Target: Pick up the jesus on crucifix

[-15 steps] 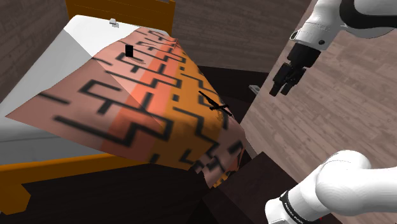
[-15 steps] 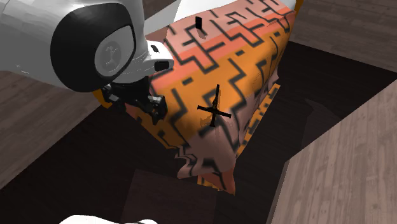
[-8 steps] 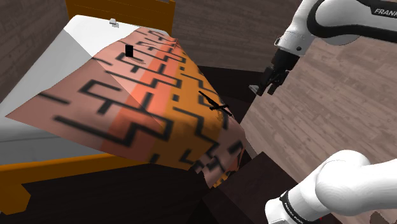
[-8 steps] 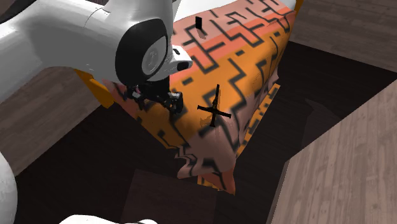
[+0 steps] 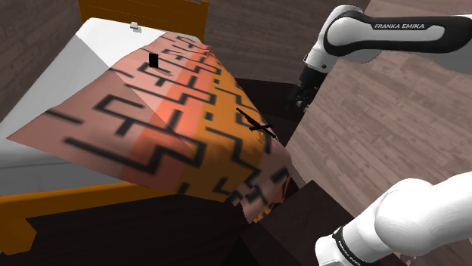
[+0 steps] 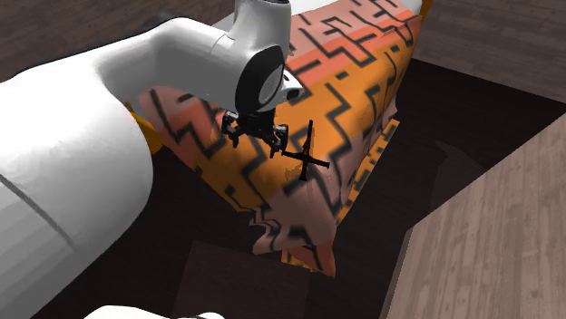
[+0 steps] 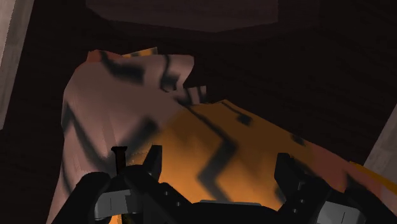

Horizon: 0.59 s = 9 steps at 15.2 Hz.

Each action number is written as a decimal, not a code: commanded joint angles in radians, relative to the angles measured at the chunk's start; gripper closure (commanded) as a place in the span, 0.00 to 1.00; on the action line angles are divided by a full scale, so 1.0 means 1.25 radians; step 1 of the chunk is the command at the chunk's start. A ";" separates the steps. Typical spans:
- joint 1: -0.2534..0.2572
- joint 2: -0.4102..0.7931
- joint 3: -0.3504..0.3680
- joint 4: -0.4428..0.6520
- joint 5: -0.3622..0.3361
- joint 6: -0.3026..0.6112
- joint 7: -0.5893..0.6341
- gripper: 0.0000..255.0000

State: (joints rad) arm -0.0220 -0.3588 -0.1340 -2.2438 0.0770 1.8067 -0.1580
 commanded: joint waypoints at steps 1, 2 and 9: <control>0.000 0.060 -0.010 0.026 0.005 0.032 -0.021 0.00; 0.000 0.090 -0.016 0.040 0.008 0.047 -0.031 0.00; -0.007 0.303 -0.042 0.169 0.044 0.120 -0.106 0.00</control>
State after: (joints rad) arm -0.0320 -0.0189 -0.1857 -2.0495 0.1229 1.9361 -0.2816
